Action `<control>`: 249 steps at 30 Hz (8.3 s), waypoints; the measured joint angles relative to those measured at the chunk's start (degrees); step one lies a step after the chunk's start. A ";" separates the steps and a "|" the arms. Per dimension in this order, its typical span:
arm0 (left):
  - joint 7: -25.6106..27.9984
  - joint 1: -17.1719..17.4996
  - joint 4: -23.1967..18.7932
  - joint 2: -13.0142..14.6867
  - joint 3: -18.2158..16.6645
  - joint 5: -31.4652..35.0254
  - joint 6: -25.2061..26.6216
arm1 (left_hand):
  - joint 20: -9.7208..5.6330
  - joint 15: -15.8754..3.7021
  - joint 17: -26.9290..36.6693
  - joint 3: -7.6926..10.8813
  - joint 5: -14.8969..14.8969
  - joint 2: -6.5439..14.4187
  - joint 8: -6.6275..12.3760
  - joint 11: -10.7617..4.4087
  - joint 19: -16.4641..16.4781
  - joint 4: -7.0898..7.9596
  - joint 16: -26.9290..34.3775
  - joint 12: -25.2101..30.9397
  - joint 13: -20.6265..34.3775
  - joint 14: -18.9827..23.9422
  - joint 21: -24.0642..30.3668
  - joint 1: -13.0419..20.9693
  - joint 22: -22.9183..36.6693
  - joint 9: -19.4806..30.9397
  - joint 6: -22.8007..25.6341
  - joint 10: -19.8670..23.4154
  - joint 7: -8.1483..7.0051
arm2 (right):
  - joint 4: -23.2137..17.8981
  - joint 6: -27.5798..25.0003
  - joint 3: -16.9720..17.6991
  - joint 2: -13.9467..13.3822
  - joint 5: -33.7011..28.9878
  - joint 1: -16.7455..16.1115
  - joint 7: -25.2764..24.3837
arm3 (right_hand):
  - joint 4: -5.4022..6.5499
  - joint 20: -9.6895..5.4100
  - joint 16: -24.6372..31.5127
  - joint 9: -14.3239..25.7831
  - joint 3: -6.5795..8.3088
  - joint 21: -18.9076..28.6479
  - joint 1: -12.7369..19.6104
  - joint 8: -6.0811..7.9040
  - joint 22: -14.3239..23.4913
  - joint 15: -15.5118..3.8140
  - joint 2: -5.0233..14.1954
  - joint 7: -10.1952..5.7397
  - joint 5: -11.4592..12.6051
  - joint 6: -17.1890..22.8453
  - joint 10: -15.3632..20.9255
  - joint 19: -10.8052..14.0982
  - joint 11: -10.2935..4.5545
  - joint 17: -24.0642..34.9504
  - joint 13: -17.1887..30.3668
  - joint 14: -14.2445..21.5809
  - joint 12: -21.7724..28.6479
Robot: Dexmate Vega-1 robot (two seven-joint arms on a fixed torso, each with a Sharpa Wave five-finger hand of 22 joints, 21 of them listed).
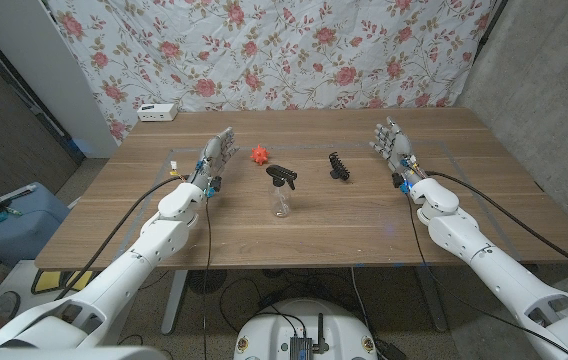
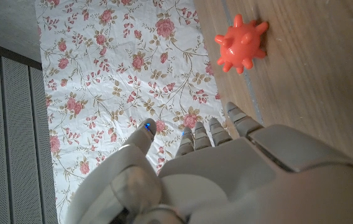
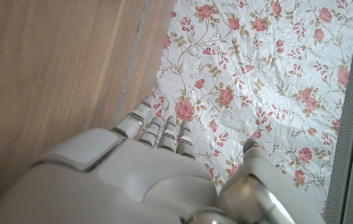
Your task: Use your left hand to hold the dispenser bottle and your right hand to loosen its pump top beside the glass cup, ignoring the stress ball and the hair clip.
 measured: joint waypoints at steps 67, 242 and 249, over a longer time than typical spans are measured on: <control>-3.59 10.20 -15.29 13.97 -1.38 4.62 1.08 | -0.91 -2.50 0.28 -4.94 1.03 -11.52 0.60 -3.88 1.54 -8.87 0.22 0.38 -0.02 3.05 -0.01 6.22 -0.15 -0.02 3.56 3.91 -3.62 | 2.15 3.26 -0.66 3.01 -2.28 0.37 -3.71 | 0.00 0.03 0.00 -0.02 0.00 -0.01 0.91 0.42 -0.03 -0.39 0.90 -0.41 0.44 2.05 1.94 0.78 0.11 -0.43 -0.02 0.83 0.22; -16.64 -3.33 -7.90 10.81 13.04 19.90 -0.38 | -2.85 -3.60 1.17 -29.08 4.82 -10.75 7.41 -9.09 9.82 -6.92 5.89 8.01 6.04 43.56 -0.02 56.01 -0.50 1.85 39.94 40.24 -5.32 | -9.33 -0.64 0.66 -2.00 -6.37 -6.04 -11.63 | 0.57 0.03 0.00 -0.03 -0.26 -0.01 1.13 0.41 -0.04 -0.40 1.12 -0.40 0.44 2.03 1.92 0.77 0.11 -0.40 -0.03 1.44 0.22; -15.71 -4.37 -9.63 10.77 13.36 20.77 2.45 | -2.67 -3.80 1.08 -29.08 4.54 -10.75 7.41 -9.19 9.64 -6.92 5.70 7.97 6.32 43.77 -0.02 56.01 -0.50 1.85 40.27 40.60 -5.26 | -9.44 -1.50 0.35 -2.84 -7.01 -5.19 -10.89 | 0.64 0.03 0.00 -0.03 -0.33 -0.01 1.13 0.41 -0.04 -0.40 1.12 -0.40 0.44 2.03 1.92 0.77 0.11 -0.40 -0.03 1.44 0.22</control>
